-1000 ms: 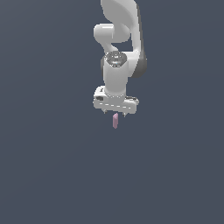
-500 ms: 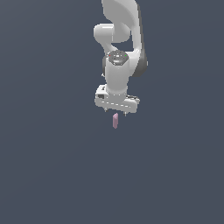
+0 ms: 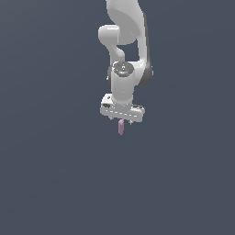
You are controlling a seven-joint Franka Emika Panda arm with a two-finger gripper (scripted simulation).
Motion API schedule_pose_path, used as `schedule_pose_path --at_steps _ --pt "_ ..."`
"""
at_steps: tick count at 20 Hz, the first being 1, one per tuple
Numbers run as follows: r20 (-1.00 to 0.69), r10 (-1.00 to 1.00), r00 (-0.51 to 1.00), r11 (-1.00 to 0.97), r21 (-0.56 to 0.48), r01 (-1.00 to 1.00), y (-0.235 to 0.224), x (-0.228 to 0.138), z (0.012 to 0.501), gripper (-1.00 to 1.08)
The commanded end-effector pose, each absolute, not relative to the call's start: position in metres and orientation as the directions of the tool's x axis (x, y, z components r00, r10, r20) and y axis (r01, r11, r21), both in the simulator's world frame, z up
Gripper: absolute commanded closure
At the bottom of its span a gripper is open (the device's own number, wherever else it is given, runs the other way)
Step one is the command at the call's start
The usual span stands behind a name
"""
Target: Pick up the object and move it to a goal position.
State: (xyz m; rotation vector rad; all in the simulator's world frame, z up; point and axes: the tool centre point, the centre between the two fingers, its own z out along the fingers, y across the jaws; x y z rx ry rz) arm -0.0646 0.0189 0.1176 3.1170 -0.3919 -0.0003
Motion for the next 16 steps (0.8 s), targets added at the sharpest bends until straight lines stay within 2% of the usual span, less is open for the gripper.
schedule_pose_path --at_steps 1,7,8,16 --pt "0.000 -0.249 0.969 -0.969 0.000 -0.249 0.019 -0.065 0.106 -0.92" --pt "0.000 -0.249 0.968 -0.968 0.000 -0.249 0.019 -0.064 0.096 -0.92" --pt "0.000 -0.249 0.968 -0.968 0.000 -0.249 0.019 -0.064 0.096 1.08" --pt "0.000 -0.249 0.968 -0.968 0.000 -0.249 0.019 -0.064 0.096 1.08"
